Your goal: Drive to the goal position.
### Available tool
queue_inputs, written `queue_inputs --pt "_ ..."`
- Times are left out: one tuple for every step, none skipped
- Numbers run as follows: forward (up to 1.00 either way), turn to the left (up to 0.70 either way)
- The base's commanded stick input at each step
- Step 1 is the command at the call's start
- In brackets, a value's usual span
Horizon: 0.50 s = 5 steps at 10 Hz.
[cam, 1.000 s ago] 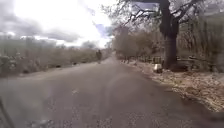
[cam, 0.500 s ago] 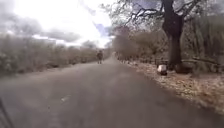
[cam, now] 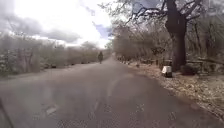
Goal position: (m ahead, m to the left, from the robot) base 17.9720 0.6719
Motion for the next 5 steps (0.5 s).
queue_inputs --pt "0.7 0.04" --pt "0.7 0.31" --pt "0.7 0.33" --pt "0.7 0.0" --pt "0.7 0.0"
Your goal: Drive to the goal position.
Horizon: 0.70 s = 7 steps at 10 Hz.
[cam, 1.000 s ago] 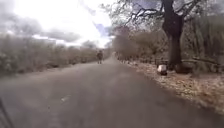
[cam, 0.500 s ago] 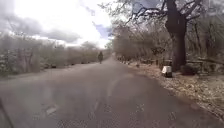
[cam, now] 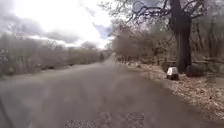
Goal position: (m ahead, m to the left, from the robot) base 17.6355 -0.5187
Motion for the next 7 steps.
queue_inputs --pt "0.7 0.0" --pt "0.7 0.0" --pt "0.7 0.0" --pt "0.7 0.0" --pt "0.7 0.0" --pt "0.7 0.0" --pt "0.7 0.0"
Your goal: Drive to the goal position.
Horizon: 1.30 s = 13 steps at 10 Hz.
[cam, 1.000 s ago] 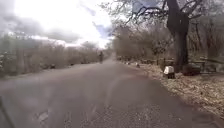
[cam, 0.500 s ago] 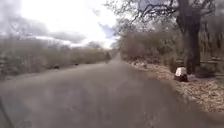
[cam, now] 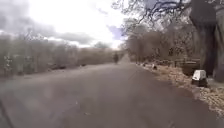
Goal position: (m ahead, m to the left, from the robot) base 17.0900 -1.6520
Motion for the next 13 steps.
queue_inputs --pt "0.7 0.0" --pt "0.7 0.0" --pt "0.7 0.0" --pt "0.7 0.0" --pt "0.7 0.0" --pt "0.7 0.0" --pt "0.7 0.0" --pt "0.7 0.0" --pt "0.7 0.0" --pt "0.7 0.0" --pt "0.7 0.0" --pt "0.7 0.0" --pt "0.7 0.0"
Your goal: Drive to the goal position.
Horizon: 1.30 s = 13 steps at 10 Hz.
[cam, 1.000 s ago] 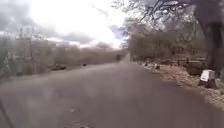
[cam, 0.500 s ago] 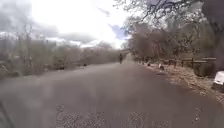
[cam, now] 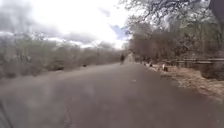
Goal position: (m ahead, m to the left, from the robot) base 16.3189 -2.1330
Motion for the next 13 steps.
queue_inputs --pt "0.7 0.0" --pt "0.7 0.0" --pt "0.7 0.0" --pt "0.7 0.0" --pt "0.7 0.0" --pt "0.7 0.0" --pt "0.7 0.0" --pt "0.7 0.0" --pt "0.7 0.0" --pt "0.7 0.0" --pt "0.7 0.0" --pt "0.7 0.0" --pt "0.7 0.0"
